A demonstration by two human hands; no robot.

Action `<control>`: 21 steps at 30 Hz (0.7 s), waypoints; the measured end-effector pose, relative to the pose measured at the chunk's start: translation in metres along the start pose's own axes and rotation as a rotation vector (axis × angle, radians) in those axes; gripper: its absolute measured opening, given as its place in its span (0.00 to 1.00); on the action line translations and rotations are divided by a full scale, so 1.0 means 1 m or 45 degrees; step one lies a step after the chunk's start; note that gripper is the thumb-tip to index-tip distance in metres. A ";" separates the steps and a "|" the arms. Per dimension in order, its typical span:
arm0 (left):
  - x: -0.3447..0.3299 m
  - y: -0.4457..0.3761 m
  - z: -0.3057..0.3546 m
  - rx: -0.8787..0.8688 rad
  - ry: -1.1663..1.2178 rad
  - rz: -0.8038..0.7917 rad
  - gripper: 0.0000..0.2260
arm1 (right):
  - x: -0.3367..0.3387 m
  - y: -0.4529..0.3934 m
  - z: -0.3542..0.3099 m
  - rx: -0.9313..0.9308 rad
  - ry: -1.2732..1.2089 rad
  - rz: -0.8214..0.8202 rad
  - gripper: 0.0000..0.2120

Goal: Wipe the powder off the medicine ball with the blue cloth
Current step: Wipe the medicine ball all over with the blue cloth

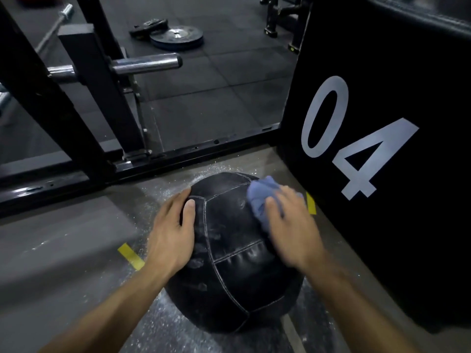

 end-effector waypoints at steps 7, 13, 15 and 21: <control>-0.017 -0.021 -0.031 0.013 -0.097 -0.037 0.17 | -0.061 0.062 -0.083 0.520 0.611 -0.080 0.32; -0.006 -0.006 0.007 0.044 -0.035 -0.004 0.24 | -0.008 -0.027 -0.027 -0.103 0.228 -0.137 0.22; -0.006 0.000 0.015 0.013 -0.027 -0.008 0.30 | -0.001 -0.059 0.033 -0.532 -0.030 -0.297 0.18; -0.016 0.023 0.025 -0.032 -0.062 0.026 0.32 | -0.017 -0.083 0.120 -0.695 -0.165 -0.350 0.14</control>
Point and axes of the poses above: each hand's wrist, its own y-axis away from the middle knuckle, its own x-axis out of the back of the hand, z = x × y, the point moved 7 cm from there along -y, towards the middle knuckle, and after that the axes turned 3 degrees about z, right-handed, at the moved point
